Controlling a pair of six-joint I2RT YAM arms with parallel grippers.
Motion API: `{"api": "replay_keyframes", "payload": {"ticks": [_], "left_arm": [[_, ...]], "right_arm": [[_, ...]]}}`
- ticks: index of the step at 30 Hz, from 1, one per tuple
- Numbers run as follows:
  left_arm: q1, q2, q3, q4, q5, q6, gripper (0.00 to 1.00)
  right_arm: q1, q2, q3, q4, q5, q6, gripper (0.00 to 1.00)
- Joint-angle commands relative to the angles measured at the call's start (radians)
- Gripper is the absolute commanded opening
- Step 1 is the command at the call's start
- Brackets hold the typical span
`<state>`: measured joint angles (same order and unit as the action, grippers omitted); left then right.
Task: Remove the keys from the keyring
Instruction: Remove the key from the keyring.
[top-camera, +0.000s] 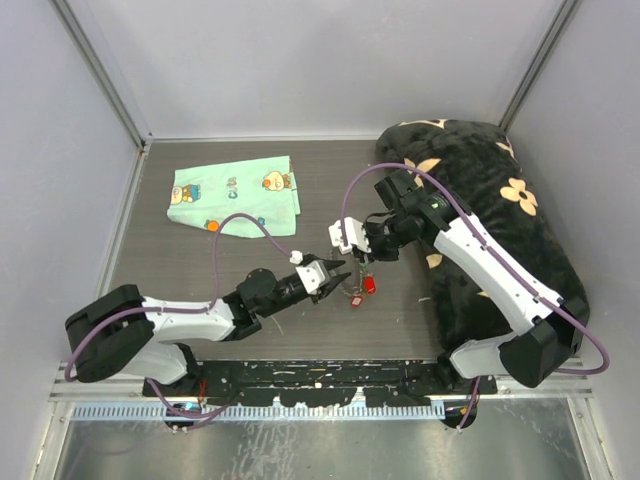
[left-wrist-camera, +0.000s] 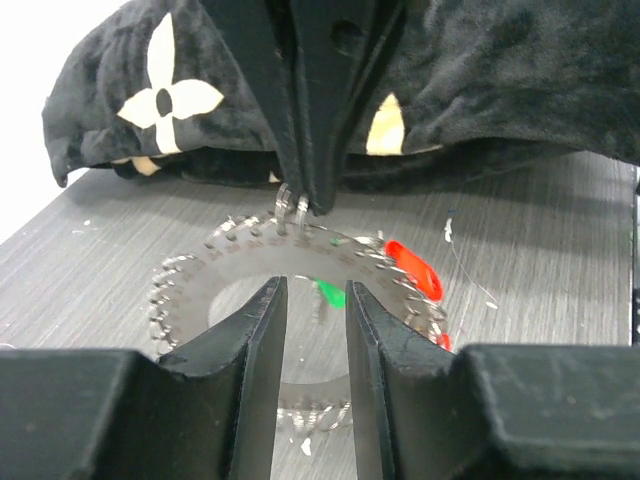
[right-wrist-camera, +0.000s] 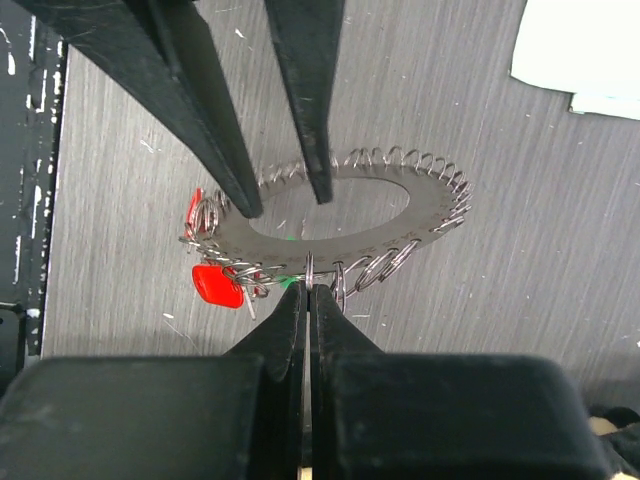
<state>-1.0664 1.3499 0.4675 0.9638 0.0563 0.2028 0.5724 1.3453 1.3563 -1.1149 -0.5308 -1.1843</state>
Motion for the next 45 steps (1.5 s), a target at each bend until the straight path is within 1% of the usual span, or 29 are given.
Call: {"api": "replay_keyframes", "payload": {"ticks": [1, 4, 8, 12, 16, 21, 22, 25, 29, 31, 35, 36, 38, 40, 43, 45], "left_arm": [[0.009, 0.016, 0.034, 0.195, 0.018, 0.011, 0.30], [0.011, 0.034, 0.046, 0.196, 0.025, 0.008, 0.27], [0.014, 0.058, 0.057, 0.206, 0.042, -0.003, 0.26], [0.013, 0.081, 0.068, 0.213, 0.056, -0.013, 0.22], [0.015, 0.092, 0.078, 0.212, 0.067, -0.021, 0.18], [0.015, 0.091, 0.080, 0.205, 0.068, -0.026, 0.15], [0.015, 0.090, 0.081, 0.203, 0.067, -0.026, 0.13], [0.016, 0.088, 0.082, 0.191, 0.066, -0.028, 0.07], [0.016, 0.080, 0.085, 0.171, 0.063, -0.031, 0.06], [0.016, 0.073, 0.087, 0.150, 0.063, -0.032, 0.01], [0.017, 0.055, 0.095, 0.105, 0.056, -0.050, 0.00], [0.019, 0.046, 0.092, 0.103, 0.054, -0.063, 0.00], [0.024, 0.032, 0.084, 0.107, 0.043, -0.102, 0.00], [0.029, 0.015, 0.063, 0.121, 0.033, -0.145, 0.00], [0.028, -0.004, 0.027, 0.168, 0.016, -0.208, 0.00], [0.028, -0.009, 0.003, 0.215, 0.008, -0.239, 0.00]], "right_arm": [[0.005, 0.002, 0.051, -0.019, -0.063, -0.018, 0.01], [0.005, 0.004, 0.051, -0.023, -0.079, -0.020, 0.01], [0.005, 0.003, 0.048, -0.026, -0.092, -0.021, 0.01], [0.005, 0.002, 0.046, -0.027, -0.098, -0.023, 0.01], [0.005, 0.003, 0.044, -0.026, -0.100, -0.023, 0.01], [0.005, 0.002, 0.041, -0.025, -0.104, -0.024, 0.01], [0.005, 0.002, 0.040, -0.027, -0.104, -0.024, 0.01], [0.006, 0.000, 0.041, -0.025, -0.105, -0.025, 0.01], [0.005, -0.002, 0.036, -0.025, -0.110, -0.026, 0.01], [0.005, -0.003, 0.032, -0.026, -0.113, -0.026, 0.01], [0.004, -0.011, 0.019, -0.020, -0.127, -0.026, 0.01], [0.003, -0.015, 0.014, -0.017, -0.133, -0.026, 0.02], [-0.010, -0.026, -0.001, -0.006, -0.155, -0.025, 0.14], [-0.040, -0.035, -0.012, 0.003, -0.205, -0.023, 0.22], [-0.107, -0.040, -0.025, 0.005, -0.311, -0.024, 0.31], [-0.150, -0.045, -0.034, 0.003, -0.380, -0.024, 0.34]]}}
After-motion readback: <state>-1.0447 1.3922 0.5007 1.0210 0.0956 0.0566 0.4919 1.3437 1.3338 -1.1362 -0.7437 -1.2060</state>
